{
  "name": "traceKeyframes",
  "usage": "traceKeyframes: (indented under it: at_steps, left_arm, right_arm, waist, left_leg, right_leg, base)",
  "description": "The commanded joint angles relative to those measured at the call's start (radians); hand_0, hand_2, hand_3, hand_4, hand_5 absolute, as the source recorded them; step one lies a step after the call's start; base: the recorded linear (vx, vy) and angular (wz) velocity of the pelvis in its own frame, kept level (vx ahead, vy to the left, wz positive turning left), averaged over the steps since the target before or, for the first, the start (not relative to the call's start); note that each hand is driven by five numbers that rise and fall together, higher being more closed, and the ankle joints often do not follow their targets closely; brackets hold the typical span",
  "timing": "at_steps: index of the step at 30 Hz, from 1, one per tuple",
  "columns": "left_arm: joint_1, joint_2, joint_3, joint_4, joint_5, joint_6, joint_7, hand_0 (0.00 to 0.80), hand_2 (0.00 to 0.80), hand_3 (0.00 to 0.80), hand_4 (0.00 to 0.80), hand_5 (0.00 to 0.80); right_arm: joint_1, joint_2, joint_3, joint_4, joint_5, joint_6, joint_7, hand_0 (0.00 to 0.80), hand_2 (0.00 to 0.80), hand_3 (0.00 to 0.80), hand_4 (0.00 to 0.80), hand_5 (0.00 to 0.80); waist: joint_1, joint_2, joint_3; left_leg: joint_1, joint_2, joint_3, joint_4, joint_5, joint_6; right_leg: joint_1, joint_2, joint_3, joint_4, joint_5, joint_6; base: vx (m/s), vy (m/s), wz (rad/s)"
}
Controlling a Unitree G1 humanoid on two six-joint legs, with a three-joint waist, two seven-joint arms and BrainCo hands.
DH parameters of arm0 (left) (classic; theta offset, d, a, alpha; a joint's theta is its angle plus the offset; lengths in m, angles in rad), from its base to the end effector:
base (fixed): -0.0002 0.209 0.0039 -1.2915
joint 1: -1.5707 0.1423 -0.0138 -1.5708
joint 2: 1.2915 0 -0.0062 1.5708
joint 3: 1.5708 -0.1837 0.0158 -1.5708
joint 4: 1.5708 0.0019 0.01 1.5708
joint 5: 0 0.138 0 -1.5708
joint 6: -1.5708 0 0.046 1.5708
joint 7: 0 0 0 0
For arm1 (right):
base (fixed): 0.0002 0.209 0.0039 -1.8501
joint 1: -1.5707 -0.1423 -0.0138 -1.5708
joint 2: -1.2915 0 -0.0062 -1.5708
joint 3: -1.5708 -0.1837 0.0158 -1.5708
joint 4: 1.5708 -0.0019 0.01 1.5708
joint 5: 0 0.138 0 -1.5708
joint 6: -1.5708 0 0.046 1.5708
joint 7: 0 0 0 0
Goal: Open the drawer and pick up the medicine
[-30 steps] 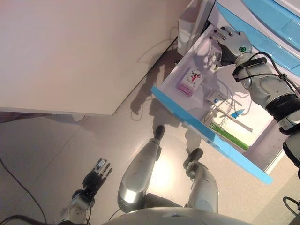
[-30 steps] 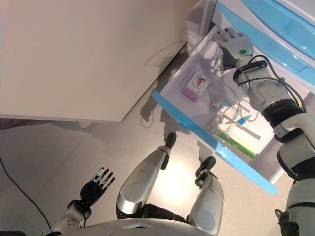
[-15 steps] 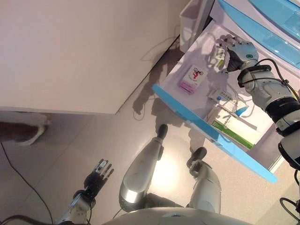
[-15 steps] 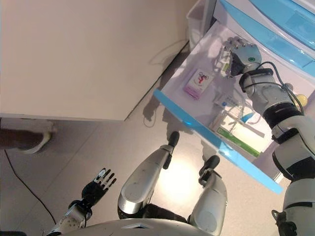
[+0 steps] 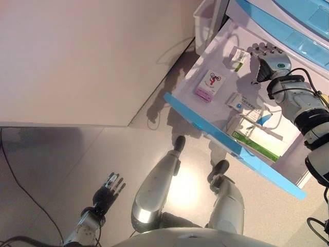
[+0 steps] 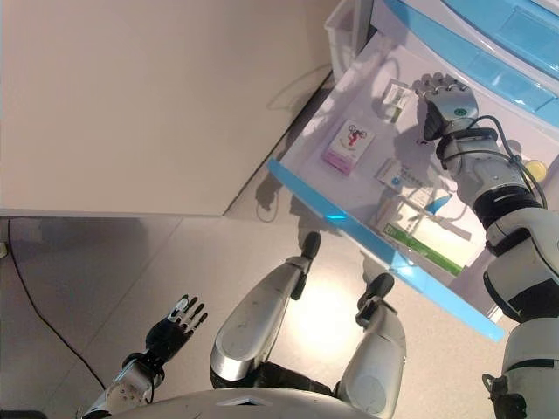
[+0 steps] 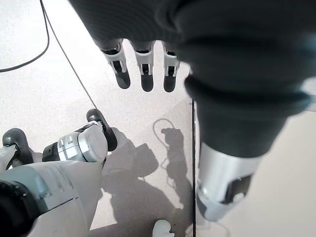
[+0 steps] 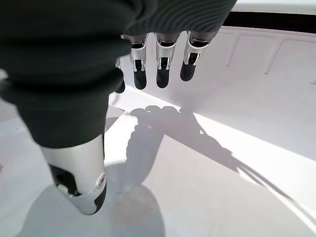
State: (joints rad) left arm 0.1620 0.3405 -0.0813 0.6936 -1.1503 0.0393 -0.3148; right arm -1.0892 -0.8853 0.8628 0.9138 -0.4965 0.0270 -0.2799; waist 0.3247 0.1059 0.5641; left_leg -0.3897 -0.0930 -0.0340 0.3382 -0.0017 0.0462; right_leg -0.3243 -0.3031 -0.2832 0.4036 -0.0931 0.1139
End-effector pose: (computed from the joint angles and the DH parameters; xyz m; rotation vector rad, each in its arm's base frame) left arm 0.0998 0.2440 -0.0779 -0.8436 0.6111 0.2270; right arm 0.3397 -0.2789 0.1998 -1.7895 -0.1175 -0.2427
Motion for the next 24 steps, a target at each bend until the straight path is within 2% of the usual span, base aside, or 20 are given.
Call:
traceKeyframes:
  at_steps: [1,8,16,24]
  left_arm:
    - [0.110,0.037,-0.035,-0.020,-0.017,-0.006,-0.010,0.000,0.000,0.000,0.000,0.000]
    - [0.113,0.038,-0.044,-0.018,-0.023,-0.008,-0.018,0.000,0.000,0.000,0.000,0.000]
    - [0.125,0.035,-0.050,-0.023,-0.029,-0.010,-0.012,0.000,0.000,0.000,0.000,0.000]
    - [0.136,0.024,-0.055,-0.013,-0.026,-0.011,-0.020,0.000,0.000,0.000,0.000,0.000]
  right_arm:
    - [-0.011,-0.058,-0.024,0.015,-0.008,0.002,-0.037,0.000,0.000,0.000,0.000,0.000]
    - [-0.015,-0.048,-0.041,0.026,0.019,-0.014,-0.046,0.000,0.000,0.000,0.000,0.000]
    - [-0.016,-0.036,-0.083,0.012,0.154,-0.034,-0.009,0.000,0.000,0.000,0.000,0.000]
    - [-0.031,-0.009,-0.124,0.000,0.219,-0.066,0.010,0.000,0.000,0.000,0.000,0.000]
  waist:
    - [0.016,0.064,-0.044]
    - [0.020,0.064,-0.044]
    - [0.024,0.071,-0.044]
    - [0.032,0.081,-0.044]
  left_leg:
    - [-0.015,-0.001,0.023,0.037,-0.074,0.005]
    - [-0.024,-0.003,0.020,0.050,-0.079,0.008]
    - [-0.026,-0.007,0.020,0.055,-0.080,0.008]
    - [-0.031,-0.015,0.013,0.071,-0.086,0.006]
  right_leg:
    - [-0.036,0.011,0.007,0.092,-0.006,-0.033]
    - [-0.040,0.010,0.009,0.093,-0.003,-0.033]
    - [-0.040,0.004,0.006,0.101,-0.004,-0.038]
    - [-0.045,-0.006,0.003,0.121,-0.010,-0.043]
  base:
    - [0.000,0.000,0.00]
    - [0.000,0.000,0.00]
    - [0.014,0.016,0.01]
    - [0.034,0.026,0.07]
